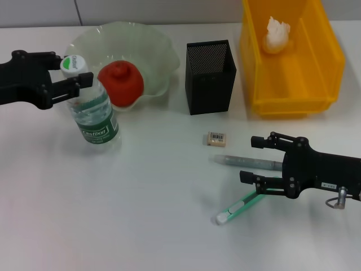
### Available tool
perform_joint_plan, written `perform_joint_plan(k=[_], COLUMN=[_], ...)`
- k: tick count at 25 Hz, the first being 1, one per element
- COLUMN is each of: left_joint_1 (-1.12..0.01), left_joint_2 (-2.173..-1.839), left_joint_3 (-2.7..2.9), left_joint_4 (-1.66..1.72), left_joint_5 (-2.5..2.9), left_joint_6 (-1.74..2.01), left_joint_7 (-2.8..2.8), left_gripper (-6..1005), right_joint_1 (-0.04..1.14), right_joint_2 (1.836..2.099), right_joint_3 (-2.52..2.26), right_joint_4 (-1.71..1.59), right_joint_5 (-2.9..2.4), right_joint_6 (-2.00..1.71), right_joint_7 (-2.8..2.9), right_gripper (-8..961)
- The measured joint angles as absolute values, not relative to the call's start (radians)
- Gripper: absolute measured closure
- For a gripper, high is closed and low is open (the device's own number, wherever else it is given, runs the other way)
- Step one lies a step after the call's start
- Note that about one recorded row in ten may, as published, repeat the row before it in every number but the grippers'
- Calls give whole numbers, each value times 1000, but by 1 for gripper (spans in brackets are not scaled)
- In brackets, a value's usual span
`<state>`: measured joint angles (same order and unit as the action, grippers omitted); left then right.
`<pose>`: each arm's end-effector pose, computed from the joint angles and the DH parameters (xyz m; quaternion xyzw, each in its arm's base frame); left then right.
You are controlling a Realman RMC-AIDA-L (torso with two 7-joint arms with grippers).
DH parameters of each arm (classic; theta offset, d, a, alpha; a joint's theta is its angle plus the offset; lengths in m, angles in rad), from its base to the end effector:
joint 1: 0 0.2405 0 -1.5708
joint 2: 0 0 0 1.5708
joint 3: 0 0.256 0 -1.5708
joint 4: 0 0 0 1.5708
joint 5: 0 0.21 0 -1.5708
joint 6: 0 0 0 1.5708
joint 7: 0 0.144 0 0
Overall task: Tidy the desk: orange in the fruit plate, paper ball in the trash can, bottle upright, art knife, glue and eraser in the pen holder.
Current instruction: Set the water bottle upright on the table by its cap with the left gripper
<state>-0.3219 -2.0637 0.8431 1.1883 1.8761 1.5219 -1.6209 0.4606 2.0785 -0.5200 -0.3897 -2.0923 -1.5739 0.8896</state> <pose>-0.2519 0.3260 0.0803 -0.9334 -0.1783 -0.1943 0.2433 0.3004 0.2774 -0.0356 -0.9436 0.1355 0.2599 0.1540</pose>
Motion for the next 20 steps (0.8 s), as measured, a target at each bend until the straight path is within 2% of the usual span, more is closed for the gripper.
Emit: perform_joint_plan(k=[20], left_joint_1=[-320], left_joint_2=[-2063], left_joint_3=[808], left_joint_4=[1120], left_joint_5=[1888], left_joint_6=[1456], left_joint_7=[-1575], left_gripper=[550], right_joint_1=[457], right_joint_2=[2078], right_joint_3=[-520], right_joint_4=[-387], right_joint_5=[-2092], right_joint_6=[-1575], right_joint_7=[890], right_gripper=[136])
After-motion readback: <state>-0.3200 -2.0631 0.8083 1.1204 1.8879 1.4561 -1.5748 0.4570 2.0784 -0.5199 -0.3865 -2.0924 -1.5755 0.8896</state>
